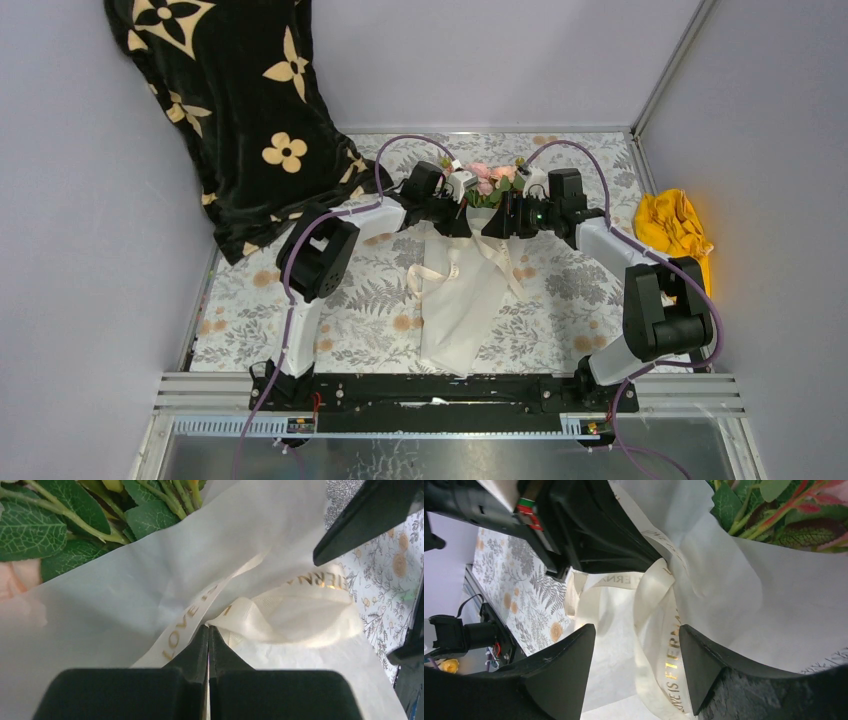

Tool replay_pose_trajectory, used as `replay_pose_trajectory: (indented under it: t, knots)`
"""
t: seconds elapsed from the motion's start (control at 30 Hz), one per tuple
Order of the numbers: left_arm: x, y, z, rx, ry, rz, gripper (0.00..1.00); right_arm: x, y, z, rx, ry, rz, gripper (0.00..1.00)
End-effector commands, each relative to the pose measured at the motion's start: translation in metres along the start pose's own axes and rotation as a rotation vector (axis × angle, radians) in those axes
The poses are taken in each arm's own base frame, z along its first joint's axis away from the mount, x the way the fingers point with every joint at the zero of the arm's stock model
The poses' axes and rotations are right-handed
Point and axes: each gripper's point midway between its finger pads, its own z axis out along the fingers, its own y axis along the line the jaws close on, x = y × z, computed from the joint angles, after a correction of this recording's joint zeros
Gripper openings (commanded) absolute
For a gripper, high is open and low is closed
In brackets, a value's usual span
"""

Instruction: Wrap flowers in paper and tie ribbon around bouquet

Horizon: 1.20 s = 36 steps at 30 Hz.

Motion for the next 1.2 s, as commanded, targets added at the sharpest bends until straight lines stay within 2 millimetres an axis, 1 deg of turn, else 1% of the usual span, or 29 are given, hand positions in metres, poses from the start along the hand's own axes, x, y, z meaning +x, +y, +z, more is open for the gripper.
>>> replay_pose_trajectory:
  t: [0.0, 0.1, 0.2, 0.33, 0.43, 0.5, 0.6, 0.67, 0.7, 0.73, 0.83, 0.9, 0.93, 0.97, 1.0, 1.03, 1.07, 1.13, 1.17]
  knots:
    - [-0.029, 0.001, 0.002, -0.026, -0.085, 0.022, 0.0, -0.026, 0.025, -0.006, -0.099, -0.123, -0.061, 0.7]
    - [-0.029, 0.002, 0.002, -0.019, -0.089, -0.002, 0.0, -0.019, 0.014, -0.001, -0.062, -0.134, -0.029, 0.69]
    - [-0.031, 0.0, 0.0, -0.004, -0.094, -0.007, 0.0, -0.015, 0.012, 0.004, -0.073, -0.147, -0.006, 0.67]
    - [-0.034, -0.002, -0.001, 0.0, -0.098, -0.001, 0.0, -0.01, 0.008, 0.009, -0.073, -0.133, -0.005, 0.62]
    - [-0.033, 0.0, 0.0, -0.005, -0.097, -0.005, 0.0, 0.0, 0.01, 0.016, -0.09, -0.095, -0.008, 0.61]
    - [-0.034, 0.0, 0.0, -0.008, -0.096, -0.006, 0.0, 0.01, 0.01, 0.022, -0.082, -0.059, -0.012, 0.61]
    - [-0.034, -0.001, -0.001, -0.004, -0.095, -0.008, 0.0, 0.021, 0.003, 0.028, -0.029, -0.023, -0.016, 0.6]
    - [-0.036, -0.002, -0.001, -0.001, -0.097, -0.007, 0.0, 0.024, -0.002, 0.029, -0.003, -0.013, -0.016, 0.59]
    - [-0.036, -0.003, -0.001, 0.002, -0.096, -0.006, 0.0, 0.025, -0.004, 0.03, 0.006, -0.013, -0.014, 0.56]
    - [-0.037, -0.003, -0.002, 0.001, -0.097, -0.005, 0.0, 0.025, -0.005, 0.03, 0.012, -0.012, -0.014, 0.49]
    - [-0.038, -0.004, -0.004, 0.002, -0.095, -0.001, 0.0, 0.024, -0.009, 0.03, 0.032, -0.01, -0.01, 0.2]
    - [-0.038, -0.009, -0.007, 0.015, -0.085, 0.015, 0.0, 0.025, -0.011, 0.031, 0.04, -0.006, -0.004, 0.04]
    - [-0.041, -0.012, -0.01, 0.02, -0.079, 0.027, 0.0, 0.026, -0.011, 0.031, 0.044, -0.003, 0.0, 0.0]
    - [-0.042, -0.014, -0.014, 0.021, -0.065, 0.042, 0.0, 0.026, -0.012, 0.031, 0.049, -0.004, 0.002, 0.0]
    - [-0.044, -0.017, -0.019, 0.02, -0.05, 0.064, 0.09, 0.026, -0.013, 0.031, 0.056, -0.003, 0.004, 0.0]
    - [-0.045, -0.018, -0.025, 0.012, -0.034, 0.107, 0.27, 0.026, -0.013, 0.03, 0.059, -0.003, 0.004, 0.0]
    - [-0.046, -0.018, -0.031, -0.005, -0.02, 0.141, 0.4, 0.026, -0.013, 0.03, 0.059, -0.002, 0.005, 0.0]
    - [-0.045, -0.016, -0.043, -0.043, 0.014, 0.217, 0.59, 0.025, -0.013, 0.03, 0.06, -0.005, 0.005, 0.0]
    - [-0.039, -0.015, -0.047, -0.056, 0.043, 0.245, 0.67, 0.024, -0.013, 0.03, 0.061, -0.007, 0.005, 0.0]
